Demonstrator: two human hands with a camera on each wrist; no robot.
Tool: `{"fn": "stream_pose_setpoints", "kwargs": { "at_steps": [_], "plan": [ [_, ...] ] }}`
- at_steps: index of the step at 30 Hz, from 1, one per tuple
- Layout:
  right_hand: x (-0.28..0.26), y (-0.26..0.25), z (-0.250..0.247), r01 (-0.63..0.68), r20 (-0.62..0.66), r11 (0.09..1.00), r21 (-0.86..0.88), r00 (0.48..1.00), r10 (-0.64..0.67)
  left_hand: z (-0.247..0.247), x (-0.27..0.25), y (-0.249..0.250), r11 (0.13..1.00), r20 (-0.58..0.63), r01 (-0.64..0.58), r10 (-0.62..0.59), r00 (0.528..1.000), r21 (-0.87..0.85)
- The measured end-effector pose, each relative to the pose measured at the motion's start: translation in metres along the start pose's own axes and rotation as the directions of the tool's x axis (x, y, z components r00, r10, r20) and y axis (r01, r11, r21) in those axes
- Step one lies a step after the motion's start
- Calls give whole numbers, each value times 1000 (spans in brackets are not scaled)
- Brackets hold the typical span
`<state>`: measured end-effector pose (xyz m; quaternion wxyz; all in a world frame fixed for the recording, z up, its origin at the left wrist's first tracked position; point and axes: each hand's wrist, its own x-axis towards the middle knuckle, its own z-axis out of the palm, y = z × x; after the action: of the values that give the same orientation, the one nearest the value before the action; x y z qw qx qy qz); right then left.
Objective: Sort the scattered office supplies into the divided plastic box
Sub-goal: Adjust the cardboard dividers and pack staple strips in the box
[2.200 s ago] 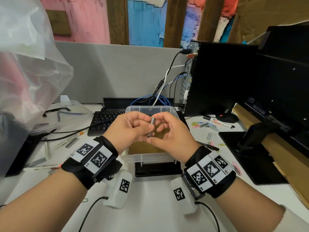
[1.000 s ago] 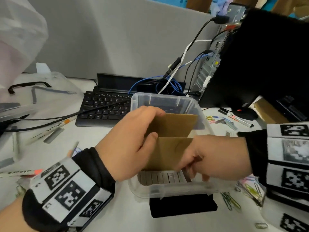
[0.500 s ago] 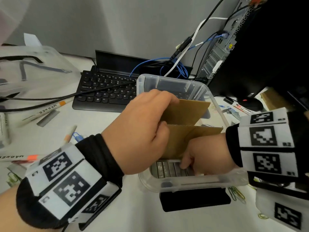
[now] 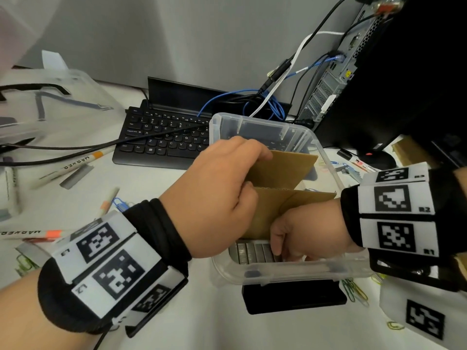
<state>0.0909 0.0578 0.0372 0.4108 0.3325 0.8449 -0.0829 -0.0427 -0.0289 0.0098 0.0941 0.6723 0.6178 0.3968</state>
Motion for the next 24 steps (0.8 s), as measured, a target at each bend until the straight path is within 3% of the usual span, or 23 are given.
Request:
{"fn": "stream_pose_setpoints", "kwargs": {
  "at_steps": [3,8,11,14,19,24],
  "plan": [
    [-2,1,5,61,-21,996,-62,998,-63,0,0,-1,1000,-2,-5,5,1000,4],
    [-2,6,-3,82,73,987,141,993,-92,2,1,-2,1000,1,-15,15,1000,25],
    [-14,13,-7,125,0,981,148,992,-127,1,2,-2,999,6,-20,19,1000,37],
    [-35,22,-19,164,-17,905,393,985,-171,1,1,-2,999,9,-16,15,1000,40],
    [-75,59,-43,337,-392,797,501,910,-138,-2,0,1,999,19,-16,15,1000,35],
    [-77,112,-41,270,-638,860,433,766,81,-3,0,3,999,31,25,-26,999,48]
  ]
}}
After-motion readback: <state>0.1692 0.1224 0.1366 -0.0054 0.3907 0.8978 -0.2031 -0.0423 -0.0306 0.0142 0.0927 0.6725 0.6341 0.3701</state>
